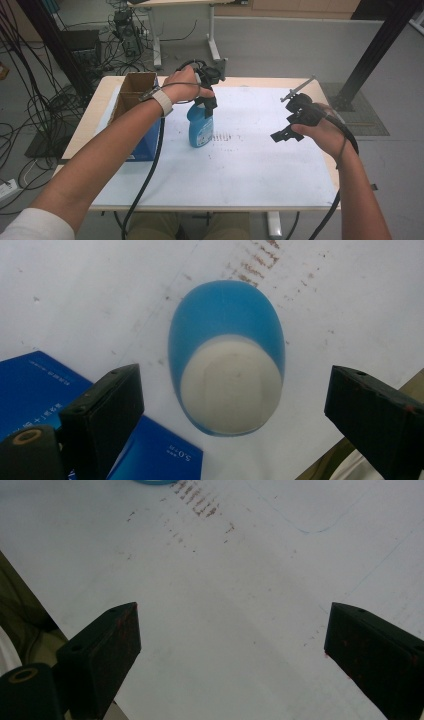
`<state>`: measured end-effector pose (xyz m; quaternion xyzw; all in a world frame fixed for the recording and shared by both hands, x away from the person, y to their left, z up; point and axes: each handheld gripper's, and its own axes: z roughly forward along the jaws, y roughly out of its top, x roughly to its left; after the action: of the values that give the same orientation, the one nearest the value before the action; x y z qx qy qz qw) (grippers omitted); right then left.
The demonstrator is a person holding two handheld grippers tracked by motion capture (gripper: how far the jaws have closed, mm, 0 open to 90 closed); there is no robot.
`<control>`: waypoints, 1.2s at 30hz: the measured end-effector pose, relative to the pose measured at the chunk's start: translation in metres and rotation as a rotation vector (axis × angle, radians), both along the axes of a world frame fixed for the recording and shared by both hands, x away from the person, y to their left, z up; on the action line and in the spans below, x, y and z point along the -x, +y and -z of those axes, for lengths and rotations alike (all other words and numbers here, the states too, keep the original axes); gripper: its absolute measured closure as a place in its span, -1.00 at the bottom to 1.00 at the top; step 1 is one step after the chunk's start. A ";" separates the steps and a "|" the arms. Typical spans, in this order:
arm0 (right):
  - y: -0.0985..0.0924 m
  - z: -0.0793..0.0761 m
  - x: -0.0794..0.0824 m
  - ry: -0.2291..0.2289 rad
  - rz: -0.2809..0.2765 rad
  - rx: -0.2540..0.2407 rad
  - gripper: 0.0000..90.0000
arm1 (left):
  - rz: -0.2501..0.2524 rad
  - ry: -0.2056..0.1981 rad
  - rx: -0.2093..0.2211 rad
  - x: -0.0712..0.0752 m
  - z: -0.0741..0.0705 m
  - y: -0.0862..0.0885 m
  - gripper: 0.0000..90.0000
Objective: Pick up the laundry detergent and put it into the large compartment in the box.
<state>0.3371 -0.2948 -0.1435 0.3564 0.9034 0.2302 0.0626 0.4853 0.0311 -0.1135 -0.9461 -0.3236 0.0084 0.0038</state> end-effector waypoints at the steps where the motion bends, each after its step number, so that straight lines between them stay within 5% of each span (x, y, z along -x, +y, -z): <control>1: 0.000 0.000 0.000 -0.001 -0.001 -0.001 -0.83 | -0.002 0.000 0.001 0.000 0.000 0.000 -0.80; 36: -0.002 -0.001 0.002 -0.006 -0.002 -0.001 -0.83 | -0.019 -0.004 0.004 0.001 0.000 0.001 -0.80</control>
<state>0.3349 -0.2964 -0.1426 0.3547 0.9035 0.2318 0.0649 0.4840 0.0317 -0.1139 -0.9431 -0.3325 0.0071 0.0011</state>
